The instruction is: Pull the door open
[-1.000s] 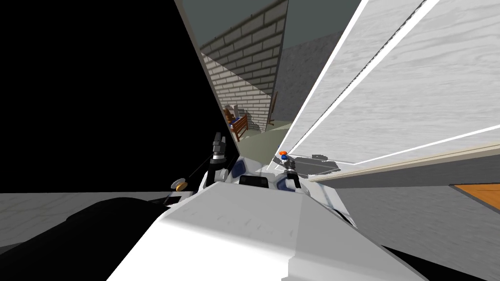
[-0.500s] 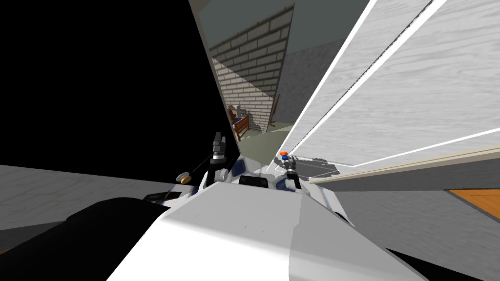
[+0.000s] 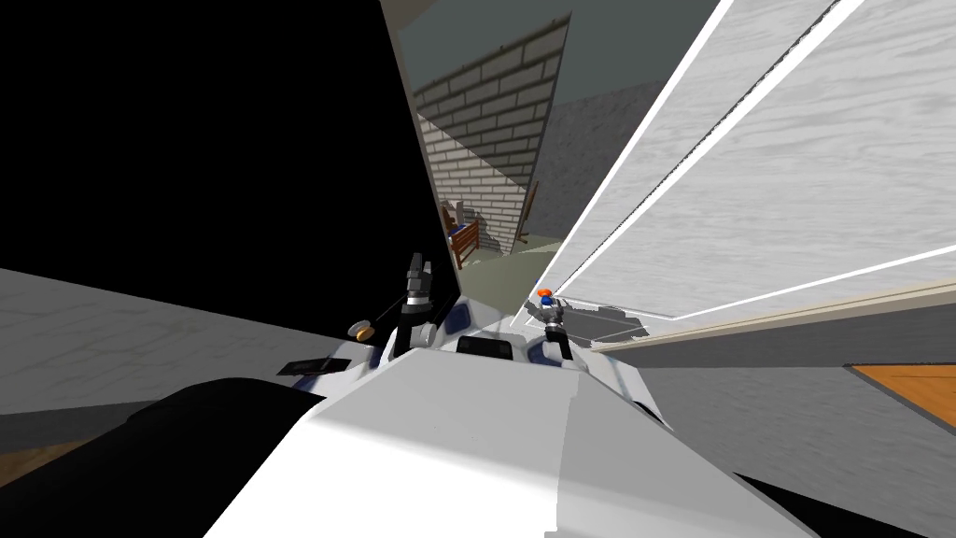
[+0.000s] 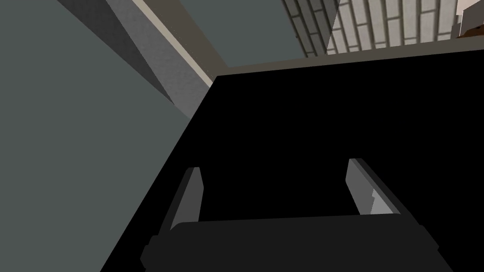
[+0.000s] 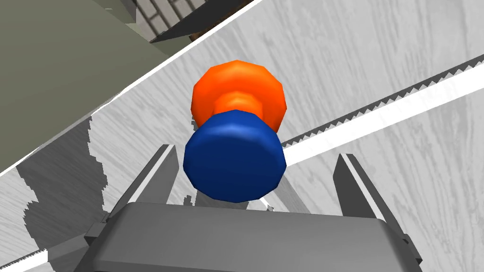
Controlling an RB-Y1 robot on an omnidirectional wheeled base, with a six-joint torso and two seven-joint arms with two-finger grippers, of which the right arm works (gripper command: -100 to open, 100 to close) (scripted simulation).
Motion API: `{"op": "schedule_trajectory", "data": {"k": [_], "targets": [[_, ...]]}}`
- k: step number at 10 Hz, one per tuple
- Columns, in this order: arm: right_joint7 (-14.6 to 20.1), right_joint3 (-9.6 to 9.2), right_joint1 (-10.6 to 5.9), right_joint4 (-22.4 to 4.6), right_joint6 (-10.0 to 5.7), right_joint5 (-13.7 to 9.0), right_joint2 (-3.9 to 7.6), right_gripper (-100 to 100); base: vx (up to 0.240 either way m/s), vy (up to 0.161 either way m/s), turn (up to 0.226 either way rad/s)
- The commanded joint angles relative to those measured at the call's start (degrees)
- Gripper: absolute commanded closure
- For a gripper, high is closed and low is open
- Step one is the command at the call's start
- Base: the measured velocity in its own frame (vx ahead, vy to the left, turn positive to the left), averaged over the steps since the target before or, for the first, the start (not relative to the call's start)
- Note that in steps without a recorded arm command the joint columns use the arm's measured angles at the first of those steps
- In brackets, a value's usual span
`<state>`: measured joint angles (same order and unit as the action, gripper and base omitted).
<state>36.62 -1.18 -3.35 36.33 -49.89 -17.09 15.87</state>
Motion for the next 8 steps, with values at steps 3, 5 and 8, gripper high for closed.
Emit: {"op": "schedule_trajectory", "data": {"k": [3,5,8], "targets": [[5.2,-1.11,0.06,0.7,0.32,-2.0,-0.25,-100,-0.065,-0.014,0.031],[7.6,-1.66,0.09,1.0,0.49,-3.0,-0.39,-100,-0.045,-0.008,0.026],[12.3,-2.83,0.16,1.7,0.86,-5.2,-0.67,-100,-0.063,-0.015,0.035]]}}
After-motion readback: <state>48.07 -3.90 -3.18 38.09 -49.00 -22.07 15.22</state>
